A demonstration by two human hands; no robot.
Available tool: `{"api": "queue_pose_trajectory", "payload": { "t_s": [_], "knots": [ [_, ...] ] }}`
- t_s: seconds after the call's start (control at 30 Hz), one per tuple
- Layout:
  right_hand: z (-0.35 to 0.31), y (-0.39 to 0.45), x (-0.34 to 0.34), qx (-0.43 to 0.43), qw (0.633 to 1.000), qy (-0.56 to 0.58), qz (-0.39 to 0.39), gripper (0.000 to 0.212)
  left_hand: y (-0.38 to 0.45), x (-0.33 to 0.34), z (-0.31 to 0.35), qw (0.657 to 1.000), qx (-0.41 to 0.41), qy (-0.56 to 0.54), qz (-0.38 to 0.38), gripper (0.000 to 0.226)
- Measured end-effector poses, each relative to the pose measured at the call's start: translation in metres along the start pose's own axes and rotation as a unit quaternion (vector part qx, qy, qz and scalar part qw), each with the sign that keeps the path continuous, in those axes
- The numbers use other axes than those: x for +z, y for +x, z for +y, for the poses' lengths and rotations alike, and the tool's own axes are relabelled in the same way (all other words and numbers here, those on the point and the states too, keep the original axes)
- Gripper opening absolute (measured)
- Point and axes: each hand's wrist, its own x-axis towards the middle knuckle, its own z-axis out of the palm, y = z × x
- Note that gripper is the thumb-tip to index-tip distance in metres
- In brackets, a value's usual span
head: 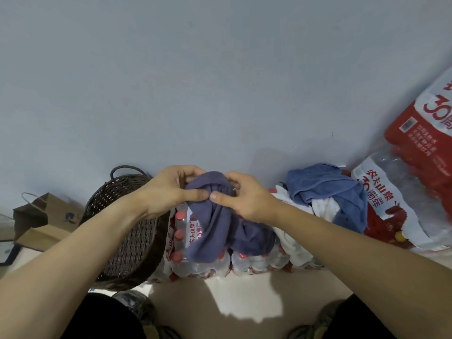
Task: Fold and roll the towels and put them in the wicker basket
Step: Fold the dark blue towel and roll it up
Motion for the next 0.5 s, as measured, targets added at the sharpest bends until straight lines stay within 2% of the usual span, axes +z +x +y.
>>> {"api": "queue_pose_trajectory", "payload": {
  "t_s": [0.07, 0.17, 0.23, 0.33, 0.5],
  "knots": [
    [-0.002, 0.002, -0.003, 0.019, 0.998, 0.037, 0.036, 0.02, 0.004, 0.002, 0.0, 0.997, 0.004, -0.052, 0.049, 0.036],
    [-0.007, 0.003, -0.012, 0.047, 0.994, 0.095, 0.032, 0.026, 0.007, -0.002, -0.002, 0.989, -0.034, -0.113, 0.093, 0.043],
    [-0.01, 0.002, -0.018, 0.047, 0.993, 0.106, 0.032, 0.028, 0.008, -0.003, -0.006, 0.991, -0.06, -0.077, 0.088, 0.049],
    [-0.013, 0.001, -0.027, 0.057, 0.992, 0.114, 0.019, 0.025, 0.01, 0.001, -0.007, 0.995, -0.058, -0.043, 0.068, 0.052],
    [-0.011, -0.001, -0.044, 0.061, 0.991, 0.114, 0.012, 0.04, 0.014, 0.004, 0.002, 0.979, -0.034, -0.182, 0.086, 0.045]
  ]
}}
